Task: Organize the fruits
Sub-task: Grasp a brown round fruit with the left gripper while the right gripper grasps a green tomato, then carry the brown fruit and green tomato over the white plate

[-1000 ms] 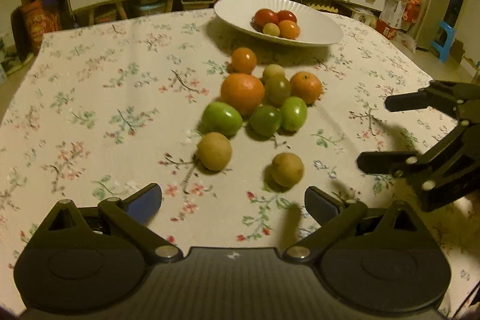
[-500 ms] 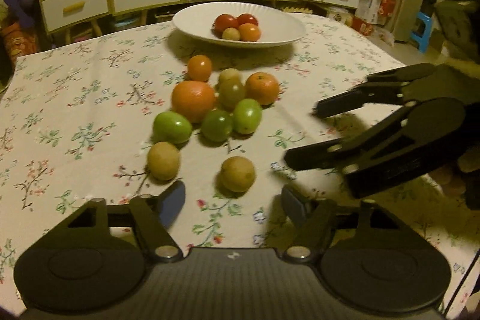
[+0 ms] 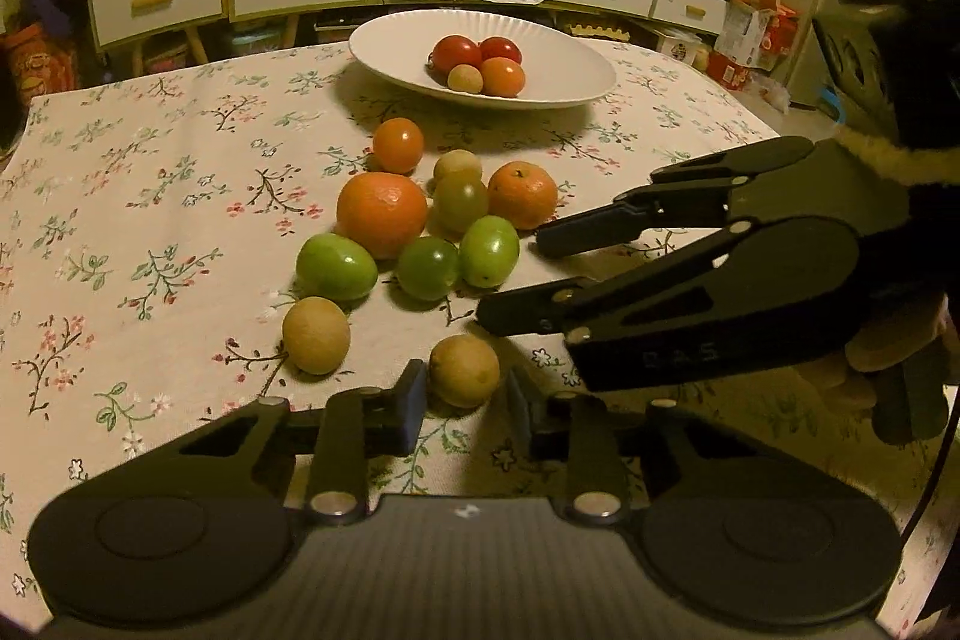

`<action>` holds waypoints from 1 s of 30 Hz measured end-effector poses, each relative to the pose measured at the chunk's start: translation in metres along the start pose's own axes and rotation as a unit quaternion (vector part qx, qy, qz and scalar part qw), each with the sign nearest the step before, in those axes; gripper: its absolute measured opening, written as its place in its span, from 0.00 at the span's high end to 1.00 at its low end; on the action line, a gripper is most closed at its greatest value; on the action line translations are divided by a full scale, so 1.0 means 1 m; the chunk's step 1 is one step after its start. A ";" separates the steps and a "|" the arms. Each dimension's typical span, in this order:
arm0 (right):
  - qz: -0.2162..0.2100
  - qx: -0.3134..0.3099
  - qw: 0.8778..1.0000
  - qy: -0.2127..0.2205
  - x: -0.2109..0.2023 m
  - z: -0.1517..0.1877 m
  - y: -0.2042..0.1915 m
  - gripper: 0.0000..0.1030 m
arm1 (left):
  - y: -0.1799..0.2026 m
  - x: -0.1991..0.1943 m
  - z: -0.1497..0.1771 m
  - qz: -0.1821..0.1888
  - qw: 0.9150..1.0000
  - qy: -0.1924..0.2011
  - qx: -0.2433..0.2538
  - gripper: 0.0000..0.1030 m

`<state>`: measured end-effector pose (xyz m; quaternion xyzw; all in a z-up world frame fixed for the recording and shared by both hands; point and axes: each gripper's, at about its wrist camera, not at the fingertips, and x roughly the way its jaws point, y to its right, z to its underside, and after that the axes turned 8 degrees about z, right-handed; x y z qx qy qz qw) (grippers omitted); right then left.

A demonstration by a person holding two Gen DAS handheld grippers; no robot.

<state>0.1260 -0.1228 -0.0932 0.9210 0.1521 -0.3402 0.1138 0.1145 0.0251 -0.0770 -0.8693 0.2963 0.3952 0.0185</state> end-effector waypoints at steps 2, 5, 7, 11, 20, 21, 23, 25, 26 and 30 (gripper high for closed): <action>0.001 -0.005 1.000 0.003 0.001 -0.002 -0.003 0.51 | 0.001 0.000 0.000 0.000 1.000 0.000 -0.001 0.76; 0.005 -0.010 1.000 0.005 0.003 -0.004 -0.005 0.53 | 0.000 0.000 0.000 -0.001 1.000 -0.001 -0.002 0.76; 0.007 -0.010 1.000 0.006 0.004 -0.004 -0.005 0.54 | 0.000 0.001 -0.001 0.000 1.000 -0.001 -0.004 0.76; 0.011 -0.013 1.000 0.008 0.005 -0.005 -0.006 0.55 | 0.000 0.001 -0.002 -0.001 1.000 -0.002 -0.005 0.77; 0.018 -0.018 1.000 0.011 0.006 -0.007 -0.007 0.60 | 0.001 0.004 -0.004 -0.007 1.000 -0.005 -0.008 0.79; 0.020 -0.019 1.000 0.012 0.006 -0.006 -0.007 0.63 | 0.001 0.004 -0.004 -0.007 1.000 -0.005 -0.009 0.79; 0.019 -0.018 1.000 0.012 0.006 -0.006 -0.006 0.69 | 0.000 0.004 -0.004 -0.006 1.000 -0.005 -0.010 0.79; 0.019 -0.015 1.000 0.011 0.005 -0.007 -0.005 0.69 | 0.000 0.004 -0.005 -0.006 1.000 -0.005 -0.011 0.79; 0.018 -0.014 1.000 0.011 0.005 -0.006 -0.004 0.69 | 0.000 0.004 -0.005 -0.006 1.000 -0.005 -0.010 0.79; 0.015 -0.008 1.000 0.009 0.004 -0.005 -0.002 0.69 | -0.001 0.004 -0.005 -0.006 1.000 -0.006 -0.012 0.79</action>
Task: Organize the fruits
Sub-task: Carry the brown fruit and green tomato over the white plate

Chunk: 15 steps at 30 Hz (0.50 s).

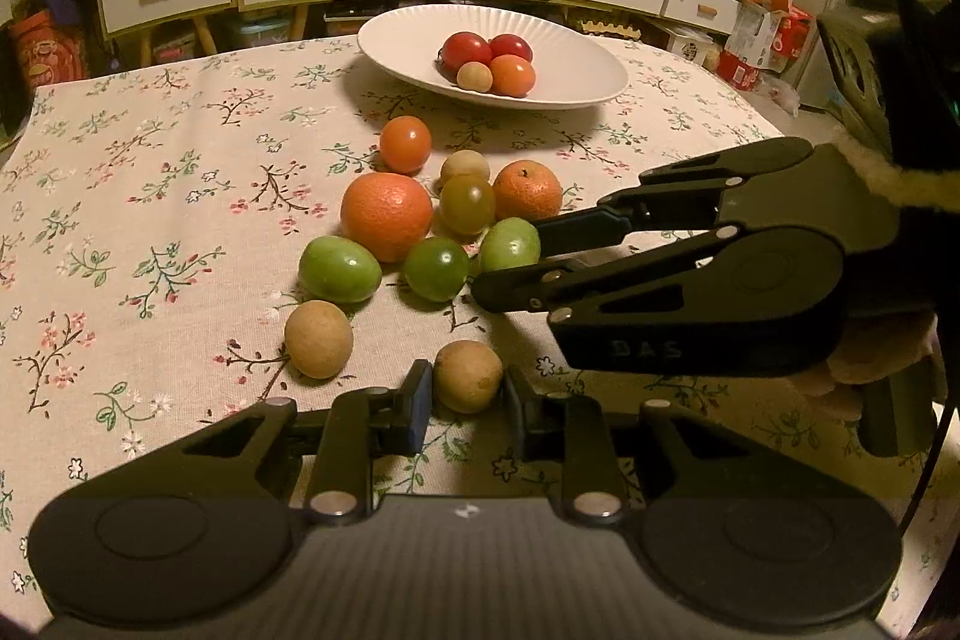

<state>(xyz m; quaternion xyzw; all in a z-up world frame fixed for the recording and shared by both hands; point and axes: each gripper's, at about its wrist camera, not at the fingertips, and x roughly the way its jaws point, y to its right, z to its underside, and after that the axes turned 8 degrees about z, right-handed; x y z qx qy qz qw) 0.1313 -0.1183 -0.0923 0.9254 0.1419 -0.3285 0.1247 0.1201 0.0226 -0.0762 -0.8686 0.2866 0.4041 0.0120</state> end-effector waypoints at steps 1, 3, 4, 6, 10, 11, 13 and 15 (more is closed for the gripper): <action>-0.001 0.002 1.000 -0.001 0.000 0.000 0.001 0.69 | 0.000 0.000 0.000 0.000 1.000 0.000 0.000 0.79; -0.001 0.004 1.000 -0.001 -0.002 0.001 0.002 0.69 | -0.001 -0.001 0.000 0.001 1.000 0.000 -0.001 0.79; -0.001 0.006 1.000 -0.002 -0.002 0.002 0.003 0.69 | -0.001 -0.001 0.000 0.001 1.000 0.000 -0.002 0.79; -0.003 0.010 1.000 -0.002 -0.004 0.003 0.005 0.69 | -0.001 -0.001 0.000 0.001 1.000 0.001 -0.004 0.79; -0.003 0.015 1.000 -0.004 -0.007 0.005 0.008 0.69 | -0.003 -0.003 -0.001 0.002 1.000 0.004 -0.008 0.79; -0.004 0.016 1.000 -0.004 -0.008 0.006 0.009 0.69 | -0.004 -0.003 -0.002 0.002 1.000 0.005 -0.009 0.79; -0.004 0.019 1.000 -0.004 -0.010 0.006 0.011 0.69 | -0.003 -0.005 -0.002 0.003 1.000 0.007 -0.010 0.79; -0.004 0.024 1.000 -0.003 -0.012 0.006 0.014 0.69 | -0.003 -0.006 -0.003 0.004 1.000 0.008 -0.009 0.79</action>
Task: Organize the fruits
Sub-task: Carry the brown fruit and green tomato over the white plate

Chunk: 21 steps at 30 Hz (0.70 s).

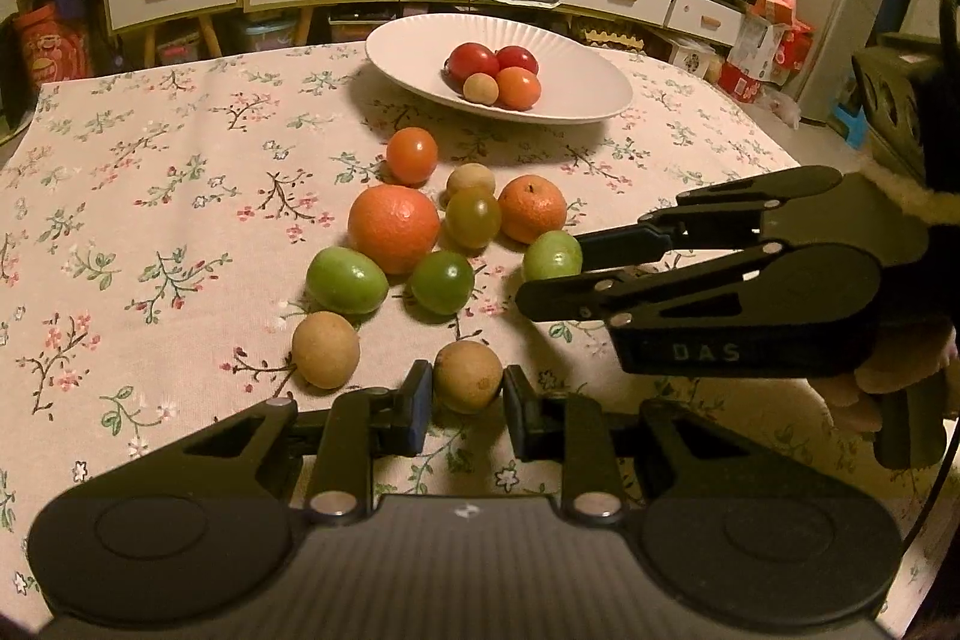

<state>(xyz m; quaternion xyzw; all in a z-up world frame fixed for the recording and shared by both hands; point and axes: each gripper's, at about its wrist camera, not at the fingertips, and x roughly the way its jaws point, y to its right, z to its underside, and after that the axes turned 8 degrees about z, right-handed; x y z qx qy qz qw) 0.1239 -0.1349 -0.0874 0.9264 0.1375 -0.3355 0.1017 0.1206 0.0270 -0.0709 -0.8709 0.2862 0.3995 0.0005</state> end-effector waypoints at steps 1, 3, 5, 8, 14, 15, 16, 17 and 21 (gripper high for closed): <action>0.000 0.002 1.000 0.000 -0.001 0.000 0.001 0.69 | 0.000 0.000 -0.001 0.001 1.000 0.000 0.000 0.79; 0.000 0.005 1.000 0.002 -0.003 -0.001 0.003 0.69 | 0.001 0.000 -0.001 0.001 1.000 0.002 0.000 0.79; 0.001 0.006 1.000 0.002 -0.004 -0.001 0.005 0.69 | 0.001 0.000 -0.003 0.001 1.000 0.004 -0.001 0.79; 0.003 0.011 1.000 0.004 -0.007 -0.002 0.008 0.69 | 0.001 -0.001 -0.006 0.000 1.000 0.008 -0.002 0.79; 0.006 0.020 1.000 0.015 -0.014 -0.008 0.015 0.69 | 0.004 -0.001 -0.016 0.001 1.000 0.019 -0.001 0.79; 0.006 0.021 1.000 0.017 -0.014 -0.009 0.017 0.69 | 0.005 -0.001 -0.018 0.002 1.000 0.022 0.000 0.79; 0.007 0.023 1.000 0.019 -0.015 -0.010 0.018 0.69 | 0.006 -0.001 -0.020 0.002 1.000 0.025 0.001 0.79; 0.009 0.025 0.999 0.022 -0.017 -0.012 0.020 0.69 | 0.007 0.000 -0.023 0.003 1.000 0.027 0.000 0.79; 0.017 0.034 0.999 0.032 -0.020 -0.018 0.029 0.69 | 0.013 0.003 -0.034 0.009 0.999 0.038 -0.001 0.79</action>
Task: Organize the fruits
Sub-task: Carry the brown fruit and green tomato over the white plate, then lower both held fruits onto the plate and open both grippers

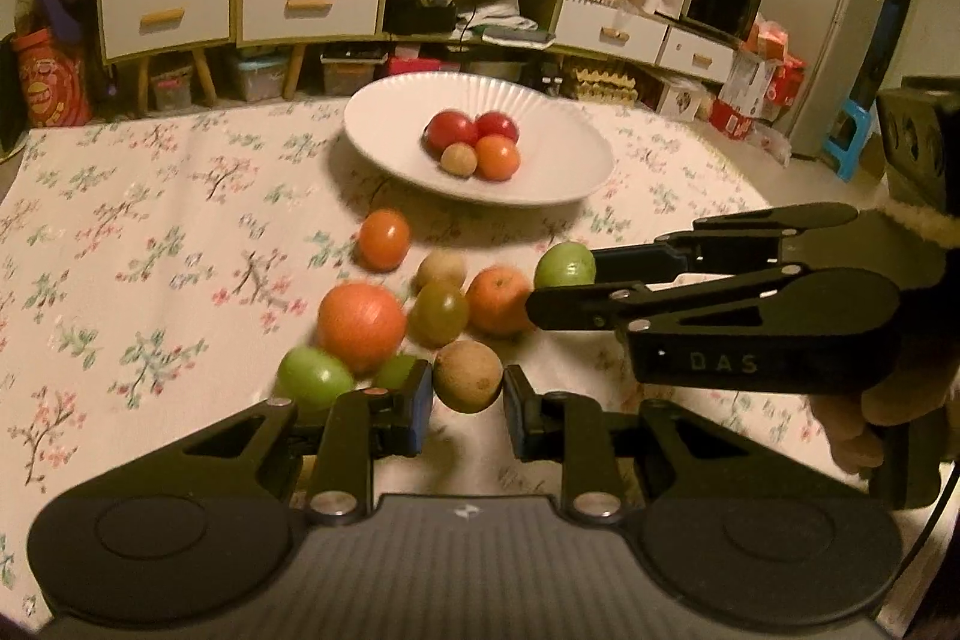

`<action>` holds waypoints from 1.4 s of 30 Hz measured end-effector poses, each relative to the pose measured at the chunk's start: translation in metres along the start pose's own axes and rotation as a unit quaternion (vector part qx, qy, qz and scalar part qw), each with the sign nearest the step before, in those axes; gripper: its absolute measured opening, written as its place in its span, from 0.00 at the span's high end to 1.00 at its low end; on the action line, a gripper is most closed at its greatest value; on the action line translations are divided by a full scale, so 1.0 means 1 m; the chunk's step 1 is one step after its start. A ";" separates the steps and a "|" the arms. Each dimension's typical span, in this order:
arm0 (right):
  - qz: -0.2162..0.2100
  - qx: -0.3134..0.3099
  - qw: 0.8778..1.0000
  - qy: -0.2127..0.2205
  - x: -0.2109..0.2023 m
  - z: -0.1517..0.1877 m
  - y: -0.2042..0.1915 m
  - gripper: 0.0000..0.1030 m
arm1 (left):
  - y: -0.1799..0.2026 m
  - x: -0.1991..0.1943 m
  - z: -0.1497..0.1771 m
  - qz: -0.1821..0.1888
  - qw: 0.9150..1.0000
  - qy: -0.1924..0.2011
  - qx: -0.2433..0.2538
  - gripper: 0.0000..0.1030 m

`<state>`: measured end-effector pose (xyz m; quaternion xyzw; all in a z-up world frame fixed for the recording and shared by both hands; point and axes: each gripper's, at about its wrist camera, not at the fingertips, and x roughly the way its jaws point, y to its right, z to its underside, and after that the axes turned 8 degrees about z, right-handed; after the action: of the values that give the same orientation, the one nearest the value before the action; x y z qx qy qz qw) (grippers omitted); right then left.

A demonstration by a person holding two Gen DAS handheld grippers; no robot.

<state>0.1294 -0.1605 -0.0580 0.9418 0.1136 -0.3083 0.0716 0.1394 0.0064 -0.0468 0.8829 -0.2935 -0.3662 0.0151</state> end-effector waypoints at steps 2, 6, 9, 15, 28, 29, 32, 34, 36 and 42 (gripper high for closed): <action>0.004 0.008 1.000 0.006 -0.001 -0.004 0.005 0.69 | 0.004 0.002 -0.006 0.001 1.000 0.007 -0.001 0.79; 0.010 0.024 1.000 0.017 -0.002 -0.012 0.017 0.69 | 0.010 0.006 -0.019 0.008 1.000 0.019 -0.016 0.79; 0.019 0.033 0.999 0.023 -0.001 -0.017 0.028 0.69 | 0.015 0.008 -0.031 0.005 1.000 0.028 -0.007 0.79; 0.033 0.055 0.998 0.024 0.006 -0.031 0.053 0.69 | 0.022 0.029 -0.059 0.004 0.999 0.034 0.010 0.79; 0.059 0.078 0.995 0.016 0.042 -0.042 0.095 0.69 | 0.020 0.095 -0.093 -0.007 1.000 0.013 0.010 0.79; 0.059 0.081 0.995 0.015 0.044 -0.042 0.097 0.69 | 0.019 0.099 -0.094 -0.009 1.000 0.012 0.010 0.79; 0.061 0.089 0.994 0.011 0.051 -0.041 0.102 0.69 | 0.016 0.105 -0.097 -0.014 1.000 0.009 0.009 0.79; 0.058 0.092 0.994 0.009 0.054 -0.042 0.105 0.69 | 0.016 0.110 -0.099 -0.020 1.000 0.005 0.011 0.79; 0.056 0.090 0.994 0.008 0.057 -0.043 0.108 0.69 | 0.014 0.115 -0.101 -0.024 1.000 0.000 0.010 0.79; 0.053 0.098 0.994 0.007 0.063 -0.046 0.116 0.69 | 0.011 0.127 -0.102 -0.034 0.999 -0.012 0.011 0.79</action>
<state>0.2346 -0.2526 -0.0513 0.9510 0.0330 -0.3074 -0.0056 0.2718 -0.0891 -0.0506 0.8881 -0.2676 -0.3736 -0.0109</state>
